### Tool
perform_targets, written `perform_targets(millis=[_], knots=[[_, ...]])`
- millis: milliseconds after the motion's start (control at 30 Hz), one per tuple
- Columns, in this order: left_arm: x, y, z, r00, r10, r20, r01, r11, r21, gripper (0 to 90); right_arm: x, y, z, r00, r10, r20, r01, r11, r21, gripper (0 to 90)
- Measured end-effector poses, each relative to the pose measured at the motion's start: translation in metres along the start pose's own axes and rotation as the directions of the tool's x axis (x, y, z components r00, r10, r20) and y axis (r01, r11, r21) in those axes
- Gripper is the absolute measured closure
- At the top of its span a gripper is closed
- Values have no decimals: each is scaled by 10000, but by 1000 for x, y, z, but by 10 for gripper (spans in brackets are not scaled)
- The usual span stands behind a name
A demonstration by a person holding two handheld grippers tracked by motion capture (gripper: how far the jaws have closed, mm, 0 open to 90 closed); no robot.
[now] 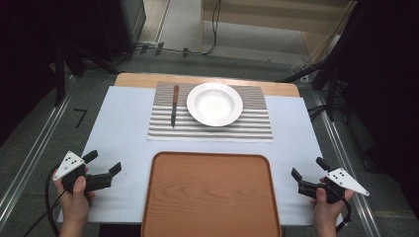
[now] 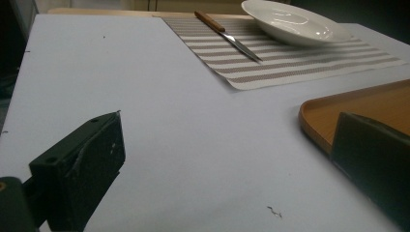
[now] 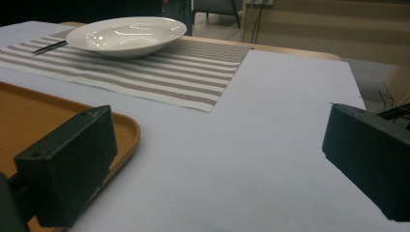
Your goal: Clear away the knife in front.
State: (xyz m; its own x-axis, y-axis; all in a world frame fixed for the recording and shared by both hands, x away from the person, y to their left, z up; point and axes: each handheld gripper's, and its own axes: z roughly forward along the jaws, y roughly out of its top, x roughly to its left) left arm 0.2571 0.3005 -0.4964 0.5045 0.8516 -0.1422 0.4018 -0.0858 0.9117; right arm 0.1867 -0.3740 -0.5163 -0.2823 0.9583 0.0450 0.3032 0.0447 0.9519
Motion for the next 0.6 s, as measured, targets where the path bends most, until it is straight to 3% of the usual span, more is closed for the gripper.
perform_targets(millis=[267, 367, 600], knots=[[-3, 4, -1, 9993, 379, -75, -378, 9992, 155, 0, 0, 0, 0, 10000, -59, -43, 59, 10000, -15, 0], [-4, 6, -2, 9995, 304, -32, -304, 9995, 87, 0, 1, 0, -1, 10000, -20, -54, 20, 10000, -21, 0], [-17, 22, -6, 9981, 584, -206, -586, 9982, -134, 0, 0, 0, -2, 9999, 54, -91, -55, 9999, -124, 0]])
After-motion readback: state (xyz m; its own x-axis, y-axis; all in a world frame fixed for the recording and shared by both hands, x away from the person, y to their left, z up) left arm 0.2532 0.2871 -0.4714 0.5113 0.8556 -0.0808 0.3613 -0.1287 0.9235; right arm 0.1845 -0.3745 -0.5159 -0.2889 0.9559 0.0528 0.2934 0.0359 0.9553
